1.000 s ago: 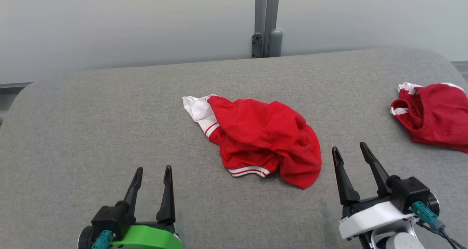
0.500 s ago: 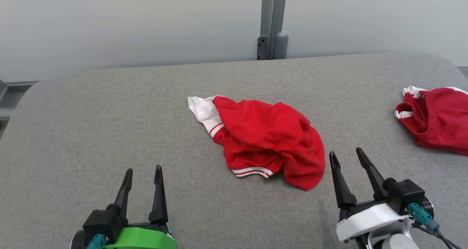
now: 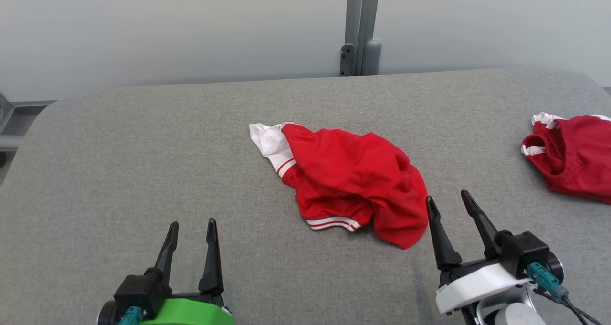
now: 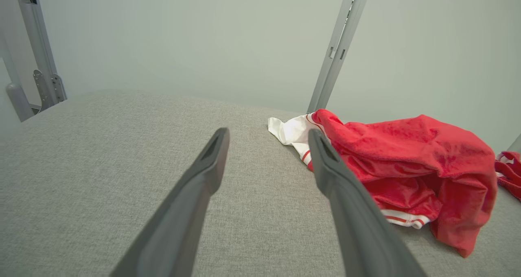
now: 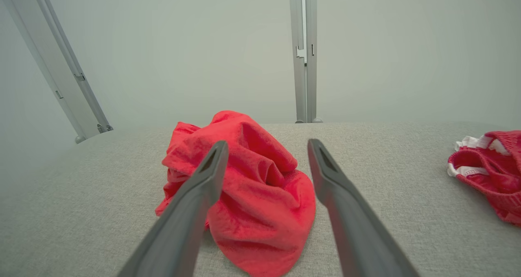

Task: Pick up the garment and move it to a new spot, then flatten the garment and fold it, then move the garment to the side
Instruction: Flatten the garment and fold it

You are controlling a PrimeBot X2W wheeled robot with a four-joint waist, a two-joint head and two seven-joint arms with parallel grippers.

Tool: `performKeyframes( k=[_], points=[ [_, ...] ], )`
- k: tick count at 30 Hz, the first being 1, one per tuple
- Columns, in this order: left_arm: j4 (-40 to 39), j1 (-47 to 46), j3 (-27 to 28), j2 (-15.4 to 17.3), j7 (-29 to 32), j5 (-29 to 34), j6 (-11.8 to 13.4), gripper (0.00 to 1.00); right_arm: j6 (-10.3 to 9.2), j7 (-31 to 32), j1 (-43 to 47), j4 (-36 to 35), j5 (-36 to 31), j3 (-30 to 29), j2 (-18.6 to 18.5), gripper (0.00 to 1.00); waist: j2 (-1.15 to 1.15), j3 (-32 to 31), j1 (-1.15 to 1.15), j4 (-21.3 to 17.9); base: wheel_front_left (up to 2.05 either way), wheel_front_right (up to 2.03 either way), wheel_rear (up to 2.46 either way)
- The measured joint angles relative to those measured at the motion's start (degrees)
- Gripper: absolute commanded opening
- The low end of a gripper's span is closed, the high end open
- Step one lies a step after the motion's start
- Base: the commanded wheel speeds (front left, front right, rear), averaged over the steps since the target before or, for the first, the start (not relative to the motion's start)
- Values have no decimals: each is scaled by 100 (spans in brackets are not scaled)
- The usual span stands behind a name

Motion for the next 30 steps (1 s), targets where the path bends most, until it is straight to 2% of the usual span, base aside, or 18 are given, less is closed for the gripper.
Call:
performKeyframes(
  k=[10, 13, 17, 18, 19, 20, 21, 22, 30],
  points=[
    [64, -24, 29, -67, 0, 101, -104, 100, 0, 9, -498, 352, -320, 171, 1, 100, 0, 139, 0, 199, 0, 0, 0],
    [90, -86, -1, -90, 0, 105, -147, 100, 0, 134, -844, 654, -439, 186, 0, 100, 0, 214, 0, 274, 0, 0, 0],
    [118, -168, -18, -111, 0, 137, -156, 100, 0, 597, -1290, 1240, -424, 308, -40, 100, 0, 341, 0, 400, 0, 0, 0],
    [124, -186, -22, -114, 0, 137, -172, 100, 2, 650, -1389, 1355, -393, 353, -71, 93, 0, 379, 0, 438, 0, 0, 0],
    [124, -205, -29, -118, 0, 137, -174, 100, 2, 691, -1495, 1436, -343, 377, -112, 49, 0, 414, 0, 472, 0, 0, 0],
    [127, -225, -27, -121, 0, 137, -175, 100, 1, 731, -1604, 1516, -280, 401, -165, 38, 0, 449, 0, 509, 0, 0, 0],
    [131, -241, -32, -124, 0, 137, -178, 100, 1, 740, -1695, 1569, -213, 434, -213, 22, 0, 483, 0, 546, 0, 0, 0],
    [131, -258, -33, -127, 0, 136, -182, 100, 2, 733, -1791, 1611, -127, 460, -260, 0, 0, 520, 0, 589, 0, 0, 0],
    [123, -354, -119, -135, 1, 74, -193, 100, 2, 812, -2728, 1846, 389, 210, -748, 0, 0, 761, 0, 849, 0, 0, 0]
  ],
)
